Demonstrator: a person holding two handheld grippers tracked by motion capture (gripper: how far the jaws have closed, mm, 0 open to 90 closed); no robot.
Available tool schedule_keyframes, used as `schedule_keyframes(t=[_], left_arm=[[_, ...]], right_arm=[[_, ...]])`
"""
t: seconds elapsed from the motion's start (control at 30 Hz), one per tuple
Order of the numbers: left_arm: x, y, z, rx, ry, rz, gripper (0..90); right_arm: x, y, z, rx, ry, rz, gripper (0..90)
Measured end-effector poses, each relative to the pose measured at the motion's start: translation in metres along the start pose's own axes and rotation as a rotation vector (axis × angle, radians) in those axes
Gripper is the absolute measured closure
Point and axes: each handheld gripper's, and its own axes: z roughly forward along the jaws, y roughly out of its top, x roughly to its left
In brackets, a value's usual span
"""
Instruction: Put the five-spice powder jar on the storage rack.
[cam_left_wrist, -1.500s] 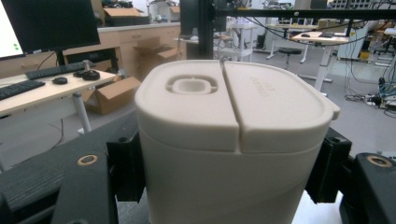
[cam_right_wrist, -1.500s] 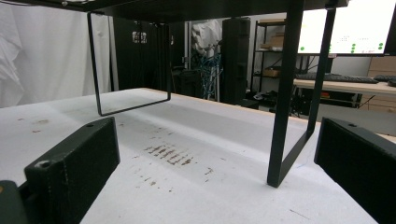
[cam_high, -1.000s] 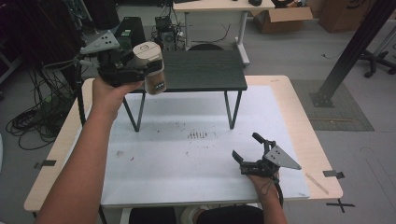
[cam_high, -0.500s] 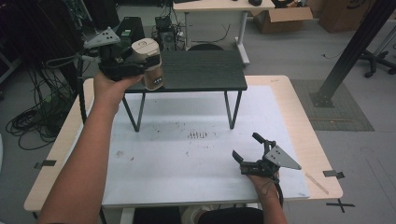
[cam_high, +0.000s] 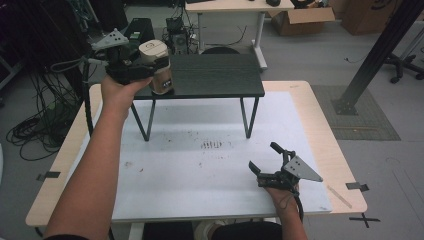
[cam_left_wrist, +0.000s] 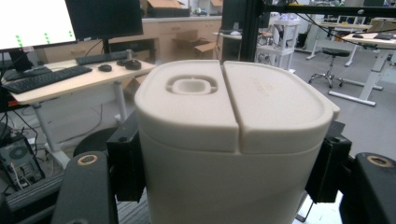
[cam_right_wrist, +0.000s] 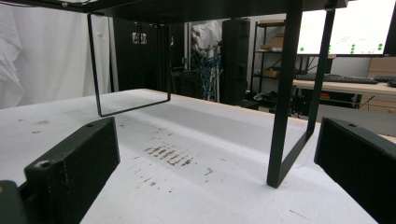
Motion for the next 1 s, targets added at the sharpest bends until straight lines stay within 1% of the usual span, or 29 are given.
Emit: schedule_keyframes(t=[0.4, 0.53, 0.63, 1.0], left_arm=[[0.0036, -0.0021, 0.0004, 0.001, 0.028, -0.005, 31.7], [0.0046, -0.0041, 0.0012, 0.003, 0.031, -0.011, 31.7], [0.0055, -0.0055, 0.0012, -0.009, 0.032, -0.018, 31.7], [0.0039, -0.0071, 0.0014, -0.021, 0.038, -0.022, 31.1]], right_arm=[[0.0000, 0.0000, -0.0001, -0.001, 0.001, 0.000, 0.0], [0.0000, -0.0001, -0.0002, -0.001, 0.000, 0.001, 0.0], [-0.0001, -0.0001, -0.0003, -0.001, 0.000, 0.002, 0.0], [0.0001, 0.0000, -0.0001, 0.000, 0.000, -0.001, 0.0]])
